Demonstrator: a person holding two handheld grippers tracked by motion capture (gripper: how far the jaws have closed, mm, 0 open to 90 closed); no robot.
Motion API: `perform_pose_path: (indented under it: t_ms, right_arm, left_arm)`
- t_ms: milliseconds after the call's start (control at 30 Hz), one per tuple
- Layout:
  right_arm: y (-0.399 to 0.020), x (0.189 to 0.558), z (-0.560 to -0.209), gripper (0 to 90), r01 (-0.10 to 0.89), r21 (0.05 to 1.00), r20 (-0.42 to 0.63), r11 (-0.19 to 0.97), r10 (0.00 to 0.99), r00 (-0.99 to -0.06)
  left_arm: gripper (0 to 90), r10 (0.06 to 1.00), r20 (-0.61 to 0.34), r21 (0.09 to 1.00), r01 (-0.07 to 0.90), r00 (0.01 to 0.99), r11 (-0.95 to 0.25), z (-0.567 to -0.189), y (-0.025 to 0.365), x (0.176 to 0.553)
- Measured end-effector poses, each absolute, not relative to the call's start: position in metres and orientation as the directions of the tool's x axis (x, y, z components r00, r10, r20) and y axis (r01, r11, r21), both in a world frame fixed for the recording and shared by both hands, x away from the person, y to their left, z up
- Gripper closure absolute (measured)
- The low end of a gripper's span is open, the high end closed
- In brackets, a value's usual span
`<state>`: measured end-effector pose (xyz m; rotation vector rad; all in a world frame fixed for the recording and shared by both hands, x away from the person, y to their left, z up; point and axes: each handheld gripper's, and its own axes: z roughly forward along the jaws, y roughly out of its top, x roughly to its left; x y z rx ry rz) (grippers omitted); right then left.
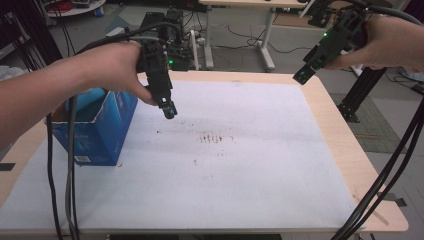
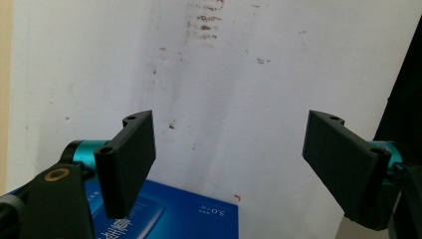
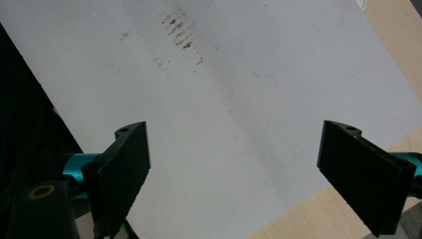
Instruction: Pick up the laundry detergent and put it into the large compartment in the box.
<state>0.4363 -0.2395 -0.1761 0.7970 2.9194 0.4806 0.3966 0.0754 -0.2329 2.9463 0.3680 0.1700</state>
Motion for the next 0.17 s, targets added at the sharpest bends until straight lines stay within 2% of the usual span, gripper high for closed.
perform_pose_path:
  t_ms: [167]
  right_arm:
    - [-0.2403,0.4354,-0.1754,12.6,0.483,0.32,0.006,0.815,0.508,-0.861]
  left_arm:
    - [21.1,0.258,0.092,0.183,0.238,0.962,-0.954,-0.2321,0.0763,0.3962]
